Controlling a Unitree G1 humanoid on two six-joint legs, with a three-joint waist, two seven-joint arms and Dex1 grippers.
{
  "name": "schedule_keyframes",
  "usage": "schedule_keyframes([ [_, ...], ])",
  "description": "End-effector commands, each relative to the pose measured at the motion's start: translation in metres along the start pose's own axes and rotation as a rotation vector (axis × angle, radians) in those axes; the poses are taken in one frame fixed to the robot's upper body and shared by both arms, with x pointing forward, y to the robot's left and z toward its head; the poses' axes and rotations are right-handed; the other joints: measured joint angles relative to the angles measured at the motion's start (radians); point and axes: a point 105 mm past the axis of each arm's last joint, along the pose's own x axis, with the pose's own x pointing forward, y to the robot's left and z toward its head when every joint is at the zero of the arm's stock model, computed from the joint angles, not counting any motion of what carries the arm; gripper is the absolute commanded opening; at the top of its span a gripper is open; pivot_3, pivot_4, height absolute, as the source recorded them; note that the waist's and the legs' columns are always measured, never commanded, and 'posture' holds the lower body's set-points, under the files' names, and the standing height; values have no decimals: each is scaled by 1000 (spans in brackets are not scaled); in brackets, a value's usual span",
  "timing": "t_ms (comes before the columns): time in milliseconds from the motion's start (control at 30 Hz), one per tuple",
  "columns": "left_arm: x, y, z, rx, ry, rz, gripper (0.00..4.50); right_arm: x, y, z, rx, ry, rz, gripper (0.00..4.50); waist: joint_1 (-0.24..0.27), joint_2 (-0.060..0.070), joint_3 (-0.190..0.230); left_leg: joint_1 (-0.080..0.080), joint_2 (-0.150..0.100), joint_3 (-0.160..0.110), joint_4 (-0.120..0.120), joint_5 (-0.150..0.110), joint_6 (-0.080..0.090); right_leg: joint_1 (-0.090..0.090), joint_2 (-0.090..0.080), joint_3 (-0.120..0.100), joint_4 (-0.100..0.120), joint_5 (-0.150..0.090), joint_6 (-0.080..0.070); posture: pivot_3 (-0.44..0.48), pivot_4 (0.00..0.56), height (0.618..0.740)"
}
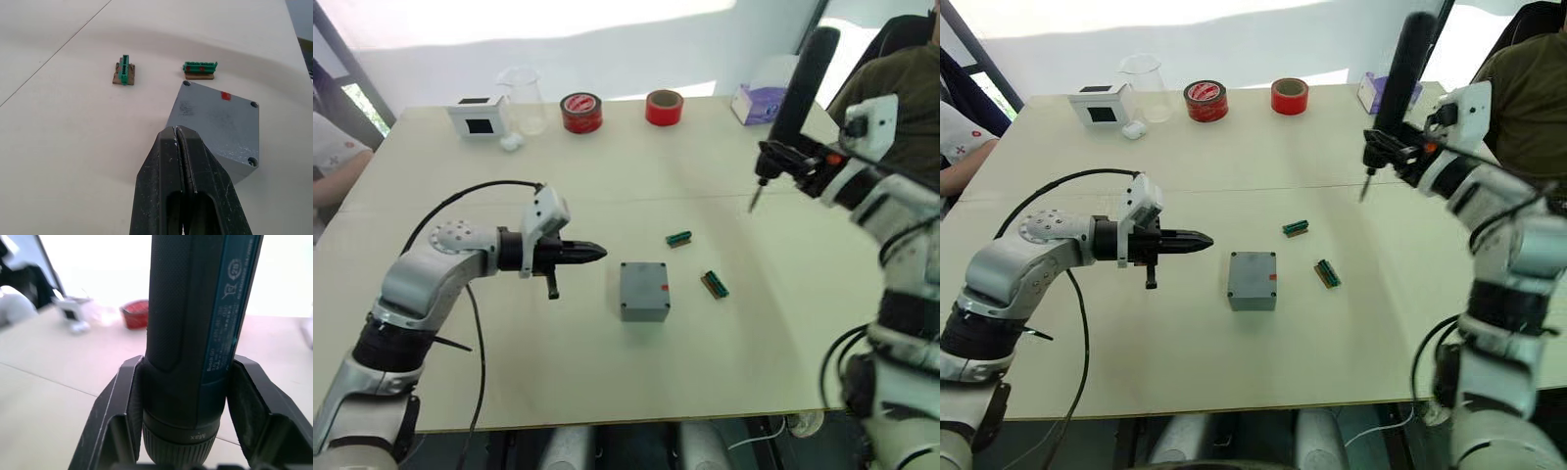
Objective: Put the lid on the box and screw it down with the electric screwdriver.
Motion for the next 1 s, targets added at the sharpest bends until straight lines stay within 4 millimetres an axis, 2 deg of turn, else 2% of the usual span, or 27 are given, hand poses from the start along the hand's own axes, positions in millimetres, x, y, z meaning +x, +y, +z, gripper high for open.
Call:
schedule_keyframes([
  [33,1,4,11,35,-35,2,0,-15,46,33,-31,-222,65,1829,5,0,0,0,-1,0,0,0,0,0,-1,0,0,0,0,0,150,740],
  [200,7,3,16,33,-56,-30,0,-16,79,24,-9,-228,108,1829,1,0,0,0,-1,-1,1,0,1,0,0,0,1,0,0,0,150,740],
  [333,33,-7,8,90,11,-106,0,-19,106,-1,-5,-175,181,1829,-1,0,0,2,-1,-1,1,0,1,1,1,0,1,0,0,0,150,740],
  [433,38,-9,9,88,-5,-120,0,-19,107,-8,10,-174,161,1829,-6,0,0,2,0,0,1,-1,3,1,1,1,1,0,0,0,150,740],
  [667,48,-19,-7,102,51,-170,0,-23,115,-21,12,-142,174,1829,-13,0,0,2,0,0,1,-2,5,1,2,1,2,0,0,0,150,740],
  [1000,58,-19,-19,127,101,-162,0,-20,125,-22,-1,-133,203,1829,-19,0,0,2,1,-1,1,-3,5,1,2,1,2,0,0,0,150,740],
])
